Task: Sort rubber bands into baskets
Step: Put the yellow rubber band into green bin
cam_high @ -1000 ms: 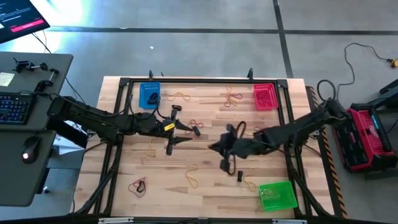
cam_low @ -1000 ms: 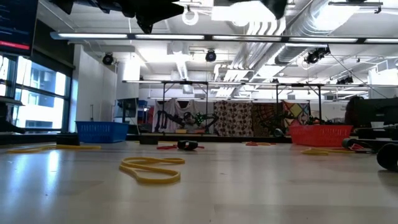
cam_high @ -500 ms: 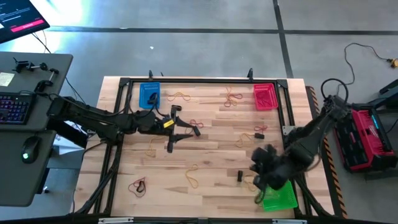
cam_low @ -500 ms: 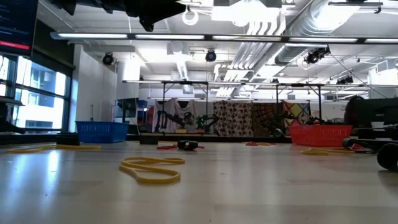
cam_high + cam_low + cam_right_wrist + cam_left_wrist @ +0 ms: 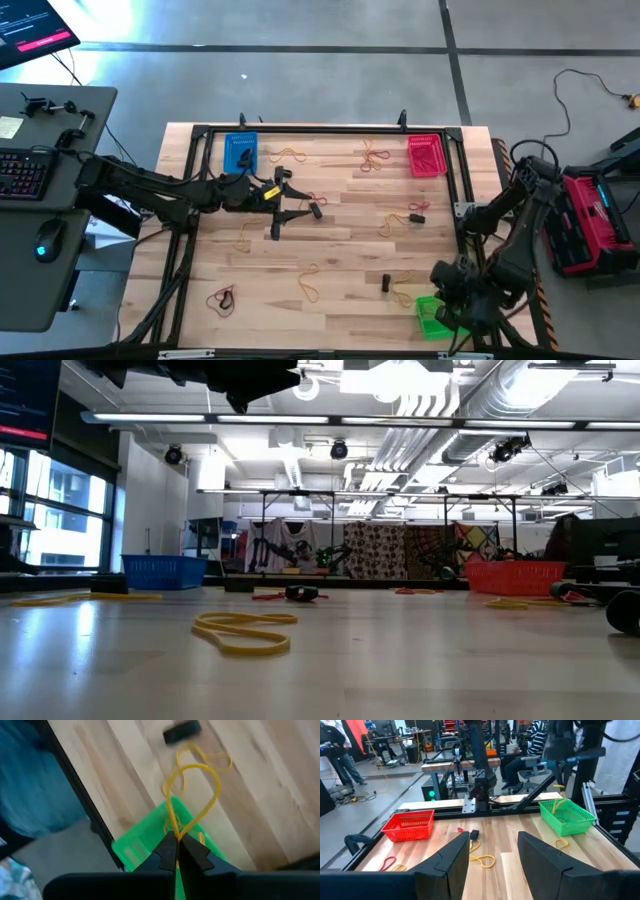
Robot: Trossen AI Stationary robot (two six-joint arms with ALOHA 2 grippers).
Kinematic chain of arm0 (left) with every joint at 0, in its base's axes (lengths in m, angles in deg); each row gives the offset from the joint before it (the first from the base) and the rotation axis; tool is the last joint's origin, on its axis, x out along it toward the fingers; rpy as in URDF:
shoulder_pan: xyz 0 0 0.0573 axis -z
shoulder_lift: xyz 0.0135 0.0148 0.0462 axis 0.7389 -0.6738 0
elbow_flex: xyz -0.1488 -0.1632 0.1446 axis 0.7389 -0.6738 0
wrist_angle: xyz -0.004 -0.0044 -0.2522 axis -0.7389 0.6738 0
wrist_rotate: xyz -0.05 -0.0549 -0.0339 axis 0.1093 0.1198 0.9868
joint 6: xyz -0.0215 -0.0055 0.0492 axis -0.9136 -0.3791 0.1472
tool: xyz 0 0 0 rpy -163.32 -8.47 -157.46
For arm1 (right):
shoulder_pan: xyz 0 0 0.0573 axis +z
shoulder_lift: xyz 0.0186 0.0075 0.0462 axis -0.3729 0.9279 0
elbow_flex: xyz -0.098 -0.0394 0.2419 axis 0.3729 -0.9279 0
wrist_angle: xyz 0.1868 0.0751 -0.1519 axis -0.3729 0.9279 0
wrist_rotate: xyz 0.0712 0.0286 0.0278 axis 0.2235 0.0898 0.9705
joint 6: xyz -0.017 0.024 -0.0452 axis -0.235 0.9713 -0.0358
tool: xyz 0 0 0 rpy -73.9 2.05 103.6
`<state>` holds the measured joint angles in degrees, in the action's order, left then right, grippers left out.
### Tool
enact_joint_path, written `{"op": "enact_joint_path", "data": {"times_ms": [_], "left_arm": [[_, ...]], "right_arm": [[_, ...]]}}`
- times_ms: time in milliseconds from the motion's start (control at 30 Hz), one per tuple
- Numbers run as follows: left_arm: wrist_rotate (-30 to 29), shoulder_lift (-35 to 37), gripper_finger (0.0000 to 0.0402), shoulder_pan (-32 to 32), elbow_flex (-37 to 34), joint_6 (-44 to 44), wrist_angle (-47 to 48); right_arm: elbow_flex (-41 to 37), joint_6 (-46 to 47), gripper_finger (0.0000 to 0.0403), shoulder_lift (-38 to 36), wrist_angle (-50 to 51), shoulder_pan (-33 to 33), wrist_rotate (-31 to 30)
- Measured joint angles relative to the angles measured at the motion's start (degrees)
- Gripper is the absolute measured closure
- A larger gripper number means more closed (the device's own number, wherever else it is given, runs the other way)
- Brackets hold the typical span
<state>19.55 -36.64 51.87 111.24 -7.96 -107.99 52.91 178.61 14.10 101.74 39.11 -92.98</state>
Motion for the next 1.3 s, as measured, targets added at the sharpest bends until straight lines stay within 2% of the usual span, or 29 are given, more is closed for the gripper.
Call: {"op": "enact_joint_path", "data": {"times_ms": [333, 467, 1000, 1300], "left_arm": [[0.0, 0.0, 0.0241, -1.3, 0.0, 0.0, -0.1], [0.0, 0.0, 0.0241, -1.3, 0.0, 0.0, 0.0], [0.0, 0.0, 0.0241, -1.2, 0.0, 0.0, 0.4], [0.0, 0.0, 0.0241, -1.2, 0.0, -0.1, 1.2]], "right_arm": [[0.0, 3.2, 0.0403, 5.9, -0.3, 2.9, 9.0], [-0.1, 2.5, 0.0403, 7.4, 0.7, 3.4, 9.6], [-0.1, -14.9, 0.0403, 14.8, 1.0, 2.0, 13.9], [-7.4, -26.4, 0.0403, 15.7, -6.2, -3.1, 20.1]]}}
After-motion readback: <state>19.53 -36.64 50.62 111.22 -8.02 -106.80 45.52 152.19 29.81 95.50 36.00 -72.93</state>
